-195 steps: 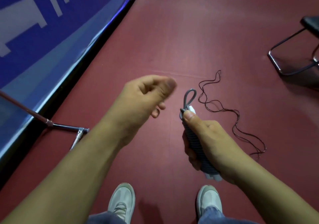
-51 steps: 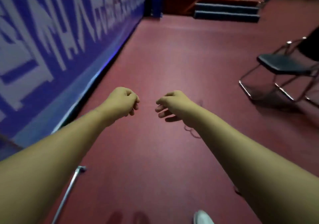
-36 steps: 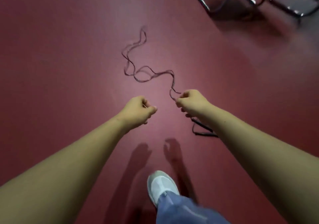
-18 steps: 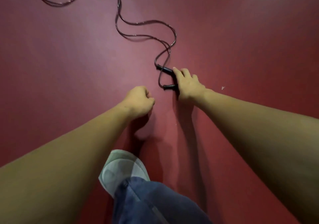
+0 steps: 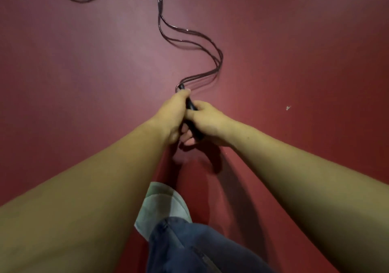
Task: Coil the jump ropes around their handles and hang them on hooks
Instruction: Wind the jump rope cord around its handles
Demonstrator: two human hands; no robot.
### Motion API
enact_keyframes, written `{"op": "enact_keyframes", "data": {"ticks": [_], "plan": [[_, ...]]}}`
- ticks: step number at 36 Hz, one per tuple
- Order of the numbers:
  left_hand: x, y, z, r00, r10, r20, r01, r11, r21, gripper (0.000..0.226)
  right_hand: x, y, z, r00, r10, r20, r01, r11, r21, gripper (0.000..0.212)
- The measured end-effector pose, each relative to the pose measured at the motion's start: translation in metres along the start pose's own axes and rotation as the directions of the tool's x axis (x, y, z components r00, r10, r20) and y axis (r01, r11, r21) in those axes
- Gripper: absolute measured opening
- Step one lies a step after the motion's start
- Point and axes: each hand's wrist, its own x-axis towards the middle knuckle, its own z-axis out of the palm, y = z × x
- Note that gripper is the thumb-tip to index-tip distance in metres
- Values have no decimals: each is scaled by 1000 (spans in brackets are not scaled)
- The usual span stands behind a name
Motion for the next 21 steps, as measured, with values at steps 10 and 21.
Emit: {"op": "enact_keyframes", "data": {"ticks": [10, 21], "plan": [[-41, 23, -61, 983, 119, -137, -144, 971, -190, 20, -31, -35, 48, 969, -106, 225, 55, 974, 221, 18], [-271, 62, -191, 817, 498, -290, -482, 866, 129, 10, -169, -173, 190, 856, -256, 449, 357, 921, -158, 23]]}}
